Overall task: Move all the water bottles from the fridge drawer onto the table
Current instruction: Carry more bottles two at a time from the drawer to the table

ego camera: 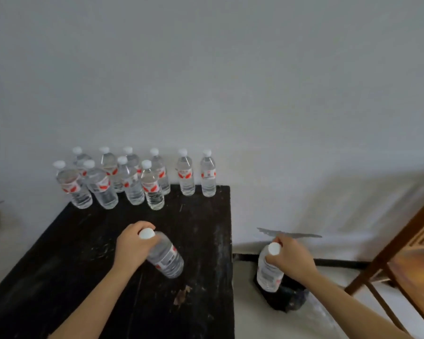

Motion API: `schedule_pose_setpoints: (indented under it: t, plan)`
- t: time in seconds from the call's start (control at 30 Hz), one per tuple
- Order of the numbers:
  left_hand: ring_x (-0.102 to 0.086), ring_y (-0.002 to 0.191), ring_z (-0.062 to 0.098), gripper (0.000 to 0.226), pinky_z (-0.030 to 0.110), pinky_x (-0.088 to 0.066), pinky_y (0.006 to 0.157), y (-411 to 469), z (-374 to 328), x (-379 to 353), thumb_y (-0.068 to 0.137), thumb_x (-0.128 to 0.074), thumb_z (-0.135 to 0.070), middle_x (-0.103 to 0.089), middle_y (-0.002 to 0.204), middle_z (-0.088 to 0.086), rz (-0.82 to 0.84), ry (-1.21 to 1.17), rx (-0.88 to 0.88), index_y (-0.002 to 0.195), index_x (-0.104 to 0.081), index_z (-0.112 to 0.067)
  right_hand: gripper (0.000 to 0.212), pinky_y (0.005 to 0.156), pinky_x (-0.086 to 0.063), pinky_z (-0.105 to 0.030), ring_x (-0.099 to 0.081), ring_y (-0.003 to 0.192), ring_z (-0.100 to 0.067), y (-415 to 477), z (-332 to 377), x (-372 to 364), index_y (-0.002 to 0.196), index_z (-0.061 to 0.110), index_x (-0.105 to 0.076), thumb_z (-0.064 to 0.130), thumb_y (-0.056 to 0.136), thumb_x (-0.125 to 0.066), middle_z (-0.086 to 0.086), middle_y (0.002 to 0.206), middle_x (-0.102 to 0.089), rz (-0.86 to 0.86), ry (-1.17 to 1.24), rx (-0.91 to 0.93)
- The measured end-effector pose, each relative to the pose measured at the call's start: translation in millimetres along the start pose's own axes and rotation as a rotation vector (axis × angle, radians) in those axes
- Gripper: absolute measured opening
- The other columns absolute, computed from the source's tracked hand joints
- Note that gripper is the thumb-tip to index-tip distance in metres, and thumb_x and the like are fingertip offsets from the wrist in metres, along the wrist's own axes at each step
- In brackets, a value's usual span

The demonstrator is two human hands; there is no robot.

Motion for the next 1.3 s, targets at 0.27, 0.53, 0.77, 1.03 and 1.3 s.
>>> schedule_pose_setpoints:
  t: [0.27,0.53,0.77,1.03,1.3]
  plan:
    - [-0.059,0.088,0.018,0.022,0.032,-0.048,0.08,58.0,5.0,-28.4,0.07,-0.075,-0.011,-0.063,0.091,0.001,0.027,0.039,0.044,0.083,-0.062,-0.023,0.026,0.069,-0.046,-0.028,-0.058,0.084,-0.018,86.8,38.2,-6.1,0.097,0.021,-0.054,0.031,0.076,-0.064,0.001,0.089,-0.061,-0.039,0.119,0.02]
    - [-0.059,0.091,0.015,0.021,0.036,-0.05,0.085,142.4,-6.4,-52.7,0.072,-0.073,-0.012,-0.063,0.092,-0.002,0.064,0.02,-0.005,0.088,-0.063,-0.021,0.027,0.066,-0.043,-0.027,-0.056,0.078,-0.017,159.3,116.4,-26.4,0.1,0.017,-0.057,0.029,0.077,-0.065,0.001,0.084,-0.059,-0.018,0.13,0.15]
    - [-0.054,0.093,0.013,0.024,0.028,-0.043,0.083,209.7,-26.6,-85.8,0.077,-0.068,-0.012,-0.061,0.097,-0.002,0.027,0.039,-0.073,0.101,-0.066,-0.012,0.033,0.07,-0.045,-0.029,-0.059,0.086,-0.021,227.9,153.6,-46.5,0.105,0.017,-0.06,0.029,0.075,-0.066,-0.004,0.097,-0.066,-0.018,0.139,0.138]
    - [-0.052,0.086,0.012,0.022,0.024,-0.04,0.079,260.5,-37.0,-107.6,0.08,-0.065,-0.012,-0.065,0.1,0.003,0.1,0.081,-0.103,0.102,-0.065,-0.012,0.037,0.08,-0.05,-0.036,-0.061,0.094,-0.027,270.6,163.9,-59.6,0.112,0.014,-0.057,0.028,0.079,-0.063,-0.01,0.105,-0.066,0.002,0.155,0.095]
    - [-0.057,0.107,0.023,0.035,0.034,-0.044,0.094,281.0,-48.6,-126.3,0.08,-0.065,-0.012,-0.062,0.119,0.008,0.307,0.202,-0.219,0.115,-0.063,-0.017,0.04,0.09,-0.047,-0.035,-0.057,0.104,-0.027,291.6,187.5,-66.4,0.117,0.01,-0.051,0.027,0.083,-0.063,-0.012,0.117,-0.06,0.206,-0.005,0.205]
Point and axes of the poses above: each hand's wrist, its own y-axis towards the middle knuckle, its own x-axis out of the back of the hand, z = x × y, the point moved 8 cm from there along y, towards the middle knuckle
